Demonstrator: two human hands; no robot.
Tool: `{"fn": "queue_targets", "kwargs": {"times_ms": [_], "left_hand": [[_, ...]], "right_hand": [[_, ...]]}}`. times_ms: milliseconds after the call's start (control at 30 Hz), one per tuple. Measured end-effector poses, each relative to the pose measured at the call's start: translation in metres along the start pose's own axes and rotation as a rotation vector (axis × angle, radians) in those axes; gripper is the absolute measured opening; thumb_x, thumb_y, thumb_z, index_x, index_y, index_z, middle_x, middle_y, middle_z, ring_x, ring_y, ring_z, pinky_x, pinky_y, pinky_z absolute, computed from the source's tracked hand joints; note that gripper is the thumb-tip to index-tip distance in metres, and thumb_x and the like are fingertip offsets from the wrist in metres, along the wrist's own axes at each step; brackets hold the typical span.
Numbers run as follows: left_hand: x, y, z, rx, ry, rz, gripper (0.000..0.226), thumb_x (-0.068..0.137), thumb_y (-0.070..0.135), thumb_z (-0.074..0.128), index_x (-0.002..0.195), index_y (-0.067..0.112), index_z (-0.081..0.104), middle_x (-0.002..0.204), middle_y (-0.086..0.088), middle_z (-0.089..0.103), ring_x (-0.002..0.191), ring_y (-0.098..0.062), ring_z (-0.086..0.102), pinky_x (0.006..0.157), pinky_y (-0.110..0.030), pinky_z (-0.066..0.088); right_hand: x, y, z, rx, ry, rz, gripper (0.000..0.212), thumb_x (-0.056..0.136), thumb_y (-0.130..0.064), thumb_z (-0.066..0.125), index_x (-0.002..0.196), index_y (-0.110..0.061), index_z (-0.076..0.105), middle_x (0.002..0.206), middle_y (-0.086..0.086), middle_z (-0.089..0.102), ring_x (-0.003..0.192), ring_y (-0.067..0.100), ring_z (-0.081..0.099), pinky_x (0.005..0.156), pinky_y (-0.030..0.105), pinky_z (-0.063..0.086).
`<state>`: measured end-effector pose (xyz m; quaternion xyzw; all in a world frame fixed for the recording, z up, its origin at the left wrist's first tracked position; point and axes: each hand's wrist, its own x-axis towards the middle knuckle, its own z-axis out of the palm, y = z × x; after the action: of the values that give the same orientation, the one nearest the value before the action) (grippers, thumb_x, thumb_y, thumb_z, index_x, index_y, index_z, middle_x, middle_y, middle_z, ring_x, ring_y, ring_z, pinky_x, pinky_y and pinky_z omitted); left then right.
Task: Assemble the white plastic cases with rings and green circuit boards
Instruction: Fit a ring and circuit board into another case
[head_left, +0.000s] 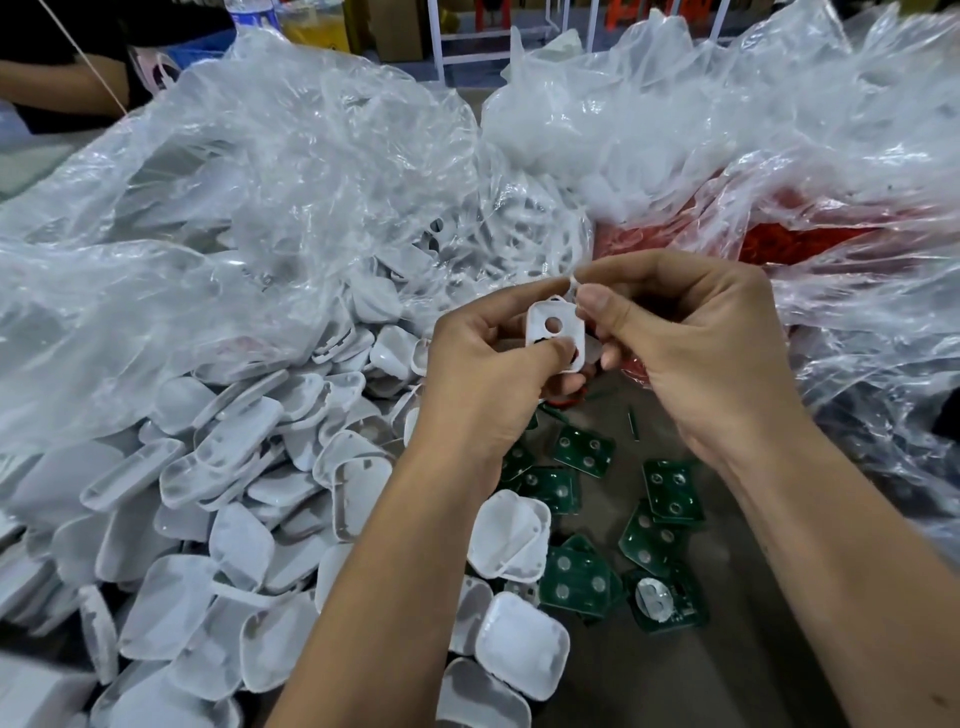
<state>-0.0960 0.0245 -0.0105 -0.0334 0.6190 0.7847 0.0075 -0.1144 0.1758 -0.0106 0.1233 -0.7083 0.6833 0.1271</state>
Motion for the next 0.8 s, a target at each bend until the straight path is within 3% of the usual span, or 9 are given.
{"fn": "queue_targets", "kwargs": {"times_ms": [167,233,333,433,633,800], "left_hand": [[-0.001,-0.002,0.0009,0.154,0.005,0.064,0.042,0.087,-0.011,0.069,0.115,0.019,0.077,0.083,-0.011,0.078,0.067,-0.023,0.074,0.07,-0.038,0.065],[-0.0016,-0.0018,0.001,0.163,-0.003,0.067,0.042,0.087,-0.01,0.069,0.116,0.019,0.077,0.083,-0.012,0.078,0.07,-0.026,0.076,0.07,-0.038,0.065],[-0.0011,-0.0021,0.0009,0.174,-0.016,0.066,0.043,0.088,-0.01,0.068,0.117,0.019,0.077,0.083,-0.012,0.078,0.068,-0.025,0.075,0.069,-0.038,0.066],[0.0,-0.0037,0.0007,0.164,-0.018,0.067,0.042,0.088,-0.009,0.068,0.117,0.02,0.077,0.083,-0.01,0.079,0.065,-0.023,0.074,0.069,-0.037,0.065],[0.0002,-0.0043,0.0025,0.107,-0.015,0.06,0.041,0.088,-0.01,0.068,0.118,0.016,0.076,0.08,-0.008,0.078,0.059,-0.015,0.071,0.061,-0.024,0.059],[0.0013,-0.0058,0.0023,0.118,-0.016,0.074,0.042,0.088,-0.01,0.067,0.118,0.018,0.076,0.085,-0.012,0.079,0.063,-0.018,0.072,0.068,-0.033,0.064]], "right_hand": [[-0.0008,-0.0007,0.0004,-0.254,-0.011,-0.068,0.009,0.087,-0.011,0.084,0.089,-0.019,0.08,0.076,-0.005,0.077,0.054,0.015,0.071,0.051,0.023,0.057],[-0.0005,-0.0017,0.0014,-0.34,-0.018,-0.106,0.011,0.086,-0.014,0.085,0.087,-0.023,0.08,0.079,-0.005,0.075,0.064,0.015,0.07,0.06,0.028,0.058],[0.0011,-0.0023,0.0027,-0.39,-0.021,-0.119,0.013,0.084,-0.016,0.086,0.085,-0.027,0.08,0.091,-0.001,0.07,0.077,0.016,0.066,0.068,0.025,0.054],[0.002,0.0,0.0034,-0.388,-0.012,-0.105,0.014,0.084,-0.018,0.086,0.084,-0.031,0.079,0.091,0.001,0.068,0.076,0.015,0.063,0.065,0.016,0.048],[0.0023,0.0052,0.0041,-0.365,0.02,-0.082,0.014,0.083,-0.021,0.087,0.084,-0.033,0.079,0.089,-0.002,0.068,0.071,0.006,0.061,0.064,0.013,0.046],[0.002,0.0046,0.005,-0.408,-0.001,-0.075,0.014,0.085,-0.02,0.086,0.085,-0.033,0.078,0.09,-0.004,0.067,0.074,0.01,0.062,0.068,0.016,0.05]]}}
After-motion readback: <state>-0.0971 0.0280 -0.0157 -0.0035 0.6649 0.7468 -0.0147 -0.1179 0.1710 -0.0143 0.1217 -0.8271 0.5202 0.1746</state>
